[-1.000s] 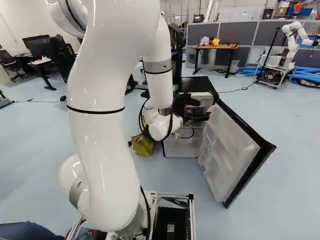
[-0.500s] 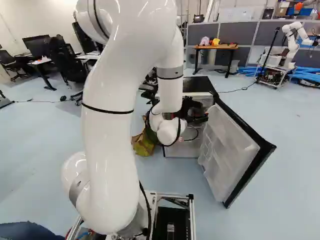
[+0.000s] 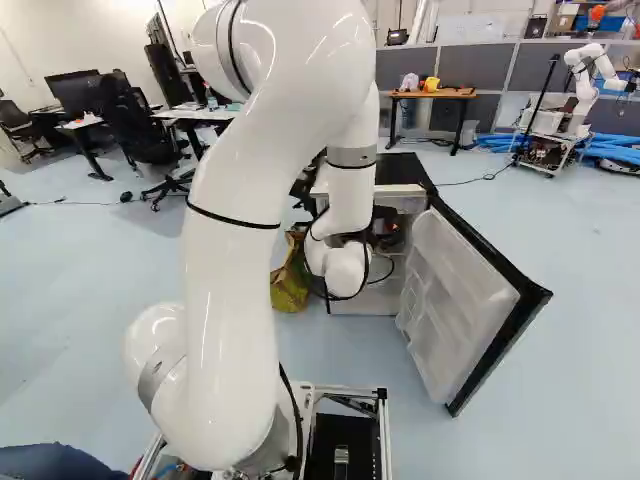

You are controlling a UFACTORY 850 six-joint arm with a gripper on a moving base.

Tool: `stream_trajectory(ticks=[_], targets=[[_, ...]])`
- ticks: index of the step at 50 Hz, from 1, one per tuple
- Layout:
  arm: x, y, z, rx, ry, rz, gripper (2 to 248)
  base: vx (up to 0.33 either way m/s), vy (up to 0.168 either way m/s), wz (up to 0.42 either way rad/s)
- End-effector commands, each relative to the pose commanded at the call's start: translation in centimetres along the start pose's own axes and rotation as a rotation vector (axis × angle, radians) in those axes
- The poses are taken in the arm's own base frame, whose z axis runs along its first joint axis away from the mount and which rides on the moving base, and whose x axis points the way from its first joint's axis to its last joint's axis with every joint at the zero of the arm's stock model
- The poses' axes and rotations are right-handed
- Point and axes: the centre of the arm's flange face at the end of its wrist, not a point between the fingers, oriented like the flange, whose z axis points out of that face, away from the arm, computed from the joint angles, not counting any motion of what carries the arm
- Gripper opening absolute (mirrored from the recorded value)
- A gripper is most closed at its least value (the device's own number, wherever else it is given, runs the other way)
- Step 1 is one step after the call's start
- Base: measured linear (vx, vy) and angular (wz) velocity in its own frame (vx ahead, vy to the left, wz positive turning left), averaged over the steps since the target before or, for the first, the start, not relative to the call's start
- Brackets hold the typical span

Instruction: Grab a drink from the fridge

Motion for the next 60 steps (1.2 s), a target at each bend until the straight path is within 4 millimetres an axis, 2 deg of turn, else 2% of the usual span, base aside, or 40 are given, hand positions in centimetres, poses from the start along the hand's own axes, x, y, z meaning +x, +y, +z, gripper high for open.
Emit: stream_trajectory(ticks=[7,42,60], targets=[[-0.7,-0.4,0.3,0.052,-0.013,-0.006,247,0.0,0.0,0.0],[-4.5,-0.3,3.2,0.069,-0.059,0.008,247,0.0,0.0,0.0],[-6.5,-0.1,3.9,0.071,-0.087,0.019,247,0.0,0.0,0.0]])
